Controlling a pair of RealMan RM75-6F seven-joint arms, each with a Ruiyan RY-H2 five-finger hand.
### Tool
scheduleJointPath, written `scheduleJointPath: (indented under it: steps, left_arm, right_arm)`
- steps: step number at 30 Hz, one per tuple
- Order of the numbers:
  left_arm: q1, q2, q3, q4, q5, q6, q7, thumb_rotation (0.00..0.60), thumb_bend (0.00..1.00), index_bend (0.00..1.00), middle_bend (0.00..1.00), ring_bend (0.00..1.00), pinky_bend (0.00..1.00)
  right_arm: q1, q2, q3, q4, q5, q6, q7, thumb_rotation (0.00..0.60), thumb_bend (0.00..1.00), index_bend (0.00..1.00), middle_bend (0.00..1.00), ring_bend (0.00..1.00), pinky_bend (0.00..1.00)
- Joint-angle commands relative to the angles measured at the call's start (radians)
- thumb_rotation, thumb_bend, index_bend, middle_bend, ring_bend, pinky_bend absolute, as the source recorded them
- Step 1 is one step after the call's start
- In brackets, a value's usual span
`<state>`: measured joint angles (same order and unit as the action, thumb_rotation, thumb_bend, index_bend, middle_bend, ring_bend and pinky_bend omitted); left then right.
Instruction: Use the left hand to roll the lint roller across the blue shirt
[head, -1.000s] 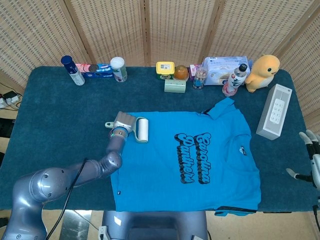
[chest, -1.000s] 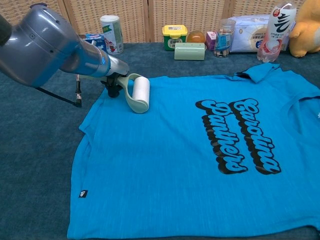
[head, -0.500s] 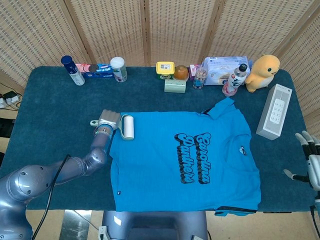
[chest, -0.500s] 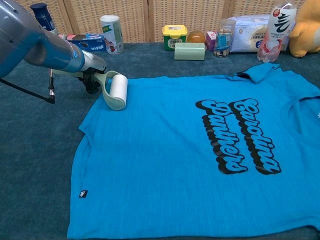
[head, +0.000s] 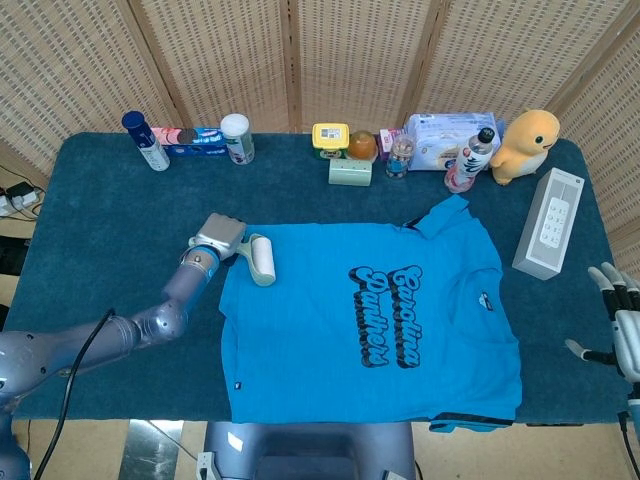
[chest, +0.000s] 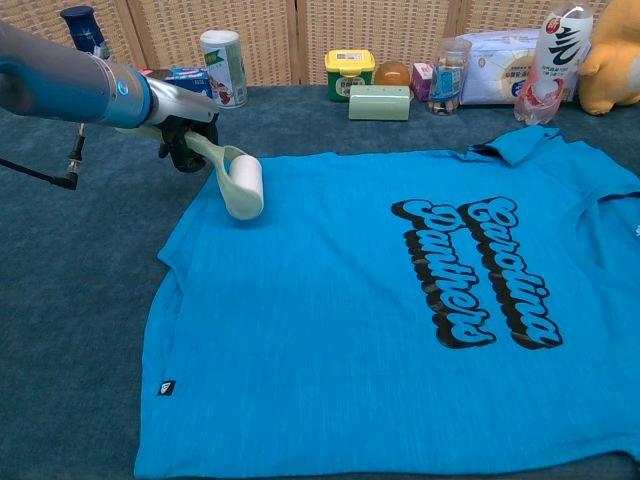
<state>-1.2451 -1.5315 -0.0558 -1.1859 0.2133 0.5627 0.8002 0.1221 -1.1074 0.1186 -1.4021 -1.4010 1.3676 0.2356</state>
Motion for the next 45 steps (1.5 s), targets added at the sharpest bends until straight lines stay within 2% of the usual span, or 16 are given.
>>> scheduleJointPath:
  steps: [1,7,14,19,21,25,28,31,33,38,45]
  left_arm:
    - [0.011,0.002,0.013,-0.013,0.060,0.027,-0.026,0.600,0.21,0.00,0.00,0.00,0.21]
    - [0.045,0.015,-0.001,-0.046,0.173,0.072,-0.098,0.600,0.13,0.00,0.00,0.00,0.13]
    - [0.074,0.068,0.004,-0.131,0.249,0.127,-0.144,0.600,0.13,0.00,0.00,0.00,0.13]
    - [0.133,0.146,0.000,-0.253,0.345,0.210,-0.208,0.600,0.14,0.00,0.00,0.00,0.13]
    - [0.177,0.184,0.006,-0.314,0.415,0.267,-0.244,0.600,0.14,0.00,0.00,0.00,0.13]
    - [0.324,0.250,0.041,-0.420,0.652,0.460,-0.376,0.600,0.16,0.00,0.00,0.00,0.12]
    - [0.458,0.276,0.088,-0.438,0.846,0.641,-0.509,0.600,0.17,0.00,0.00,0.00,0.12]
    - [0.587,0.298,0.142,-0.420,0.993,0.805,-0.640,0.600,0.18,0.00,0.00,0.00,0.12]
    - [0.656,0.313,0.176,-0.403,1.049,0.879,-0.694,0.600,0.19,0.00,0.00,0.00,0.12]
    - [0.813,0.332,0.225,-0.373,1.102,1.018,-0.792,0.600,0.23,0.00,0.00,0.00,0.12]
    - [0.953,0.335,0.265,-0.362,1.159,1.114,-0.818,0.600,0.24,0.00,0.00,0.00,0.11]
  right_arm:
    - [-0.001,0.001,0.000,-0.002,-0.001,0.002,0.000,0.600,0.00,0.04,0.00,0.00,0.00]
    - [-0.002,0.004,-0.002,-0.008,-0.005,0.005,0.001,0.600,0.00,0.04,0.00,0.00,0.00]
    - [-0.004,0.009,-0.006,-0.017,-0.017,0.012,0.005,0.600,0.00,0.04,0.00,0.00,0.00]
    - [-0.005,0.011,-0.011,-0.022,-0.030,0.019,0.002,0.600,0.00,0.04,0.00,0.00,0.00]
    - [-0.005,0.009,-0.012,-0.023,-0.032,0.021,-0.006,0.600,0.00,0.04,0.00,0.00,0.00]
    - [-0.001,0.000,-0.014,-0.018,-0.027,0.015,-0.032,0.600,0.00,0.04,0.00,0.00,0.00]
    - [0.002,-0.012,-0.014,-0.009,-0.022,0.011,-0.057,0.600,0.00,0.04,0.00,0.00,0.00]
    - [0.005,-0.020,-0.015,-0.004,-0.019,0.006,-0.073,0.600,0.00,0.04,0.00,0.00,0.00]
    - [0.005,-0.022,-0.015,-0.004,-0.019,0.006,-0.078,0.600,0.00,0.04,0.00,0.00,0.00]
    - [0.003,-0.025,-0.013,-0.003,-0.014,0.013,-0.097,0.600,0.00,0.04,0.00,0.00,0.00]
    - [0.001,-0.030,-0.005,-0.001,0.014,0.012,-0.151,0.600,0.00,0.04,0.00,0.00,0.00]
